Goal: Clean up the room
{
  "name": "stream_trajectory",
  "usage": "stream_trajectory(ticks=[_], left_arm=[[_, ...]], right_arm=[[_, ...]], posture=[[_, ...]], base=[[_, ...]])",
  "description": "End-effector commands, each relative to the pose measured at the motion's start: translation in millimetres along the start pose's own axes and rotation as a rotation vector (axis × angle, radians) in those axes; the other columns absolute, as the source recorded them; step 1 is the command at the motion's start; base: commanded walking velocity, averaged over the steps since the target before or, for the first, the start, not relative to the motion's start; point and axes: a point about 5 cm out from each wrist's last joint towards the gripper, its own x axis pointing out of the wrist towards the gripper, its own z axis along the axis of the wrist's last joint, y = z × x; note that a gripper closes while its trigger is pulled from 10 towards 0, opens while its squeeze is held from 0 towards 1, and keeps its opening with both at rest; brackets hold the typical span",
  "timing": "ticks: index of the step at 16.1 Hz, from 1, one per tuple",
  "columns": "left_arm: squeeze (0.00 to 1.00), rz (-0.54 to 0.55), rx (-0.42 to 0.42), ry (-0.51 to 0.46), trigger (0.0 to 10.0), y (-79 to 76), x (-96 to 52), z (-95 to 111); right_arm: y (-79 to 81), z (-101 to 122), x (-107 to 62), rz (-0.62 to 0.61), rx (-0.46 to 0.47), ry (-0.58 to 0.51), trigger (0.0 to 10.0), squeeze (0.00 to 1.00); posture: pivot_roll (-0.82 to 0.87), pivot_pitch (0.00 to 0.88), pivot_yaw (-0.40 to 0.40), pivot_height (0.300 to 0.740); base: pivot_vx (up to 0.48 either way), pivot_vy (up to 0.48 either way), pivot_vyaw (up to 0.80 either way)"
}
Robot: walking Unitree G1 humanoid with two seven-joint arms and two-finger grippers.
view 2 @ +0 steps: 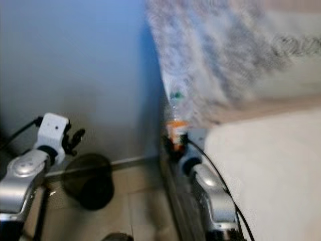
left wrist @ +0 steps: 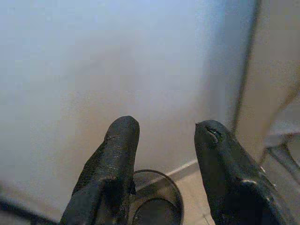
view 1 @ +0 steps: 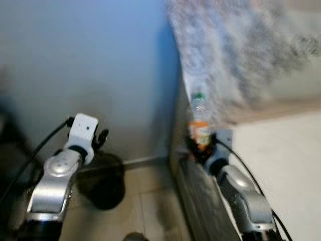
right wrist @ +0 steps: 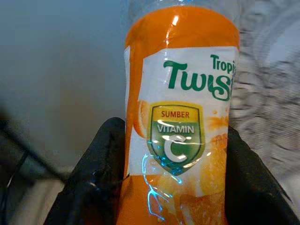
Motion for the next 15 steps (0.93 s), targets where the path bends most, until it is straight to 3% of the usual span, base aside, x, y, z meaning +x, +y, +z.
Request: stream_trajectory(ticks=[1,10,11,13,15], left_arm=[[0.0,-0.004,0.007,-0.02,10.0,-4.2,3.1,5],[0.0,-0.011,-0.007,-0.024,10.0,-11.3,6.8,3],[0.0,-0.025,-0.004,-0.025,10.0,-12.4,6.2,1],[0.0,-0.047,0.004,-0.033,10.0,-14.2,5.3,0],[0.0,-0.049,0.0,-0.038,10.0,-14.6,5.2,-1]], right_arm=[[-10.0,-3,-1.6,-0.032,-0.008,0.028,10.0,0.0],[-11.6,-3,-0.8,-0.043,0.006,0.046,10.0,0.0],[-11.2,-4,-0.5,-0.058,-0.032,0.04,10.0,0.0],[-16.3,-4,0.7,-0.132,0.028,0.029,10.0,0.0],[-20.3,-4,2.4,-0.157,0.011,0.032,10.0,0.0]], posture=[[0.04,0.0,0.006,0.74],[0.05,0.0,-0.002,0.74],[0.04,0.0,-0.002,0.74],[0.04,0.0,-0.004,0.74],[0.04,0.0,-0.004,0.74]], base=[[0.0,0.0,0.8],[0.0,0.0,0.8],[0.0,0.0,0.8],[0.0,0.0,0.0],[0.0,0.0,0.0]])
